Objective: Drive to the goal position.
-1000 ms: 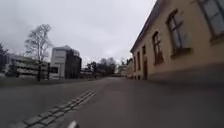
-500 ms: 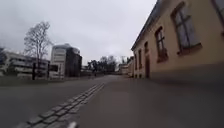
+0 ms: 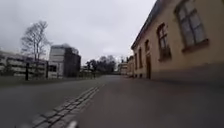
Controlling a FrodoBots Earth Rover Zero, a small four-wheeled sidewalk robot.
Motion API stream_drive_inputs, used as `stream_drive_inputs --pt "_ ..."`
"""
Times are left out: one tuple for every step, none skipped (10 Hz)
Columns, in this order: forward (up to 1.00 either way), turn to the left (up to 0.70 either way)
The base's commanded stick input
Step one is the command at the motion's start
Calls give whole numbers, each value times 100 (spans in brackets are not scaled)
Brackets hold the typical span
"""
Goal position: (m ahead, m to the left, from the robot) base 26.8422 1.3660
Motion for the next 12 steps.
stream_drive_inputs --pt "100 1" --pt "100 1" --pt "100 1" --pt "100 1" --pt "100 1" --pt "100 1" --pt "100 1" --pt "100 1" --pt "100 1" --pt "100 1" --pt "100 1" --pt "100 -39"
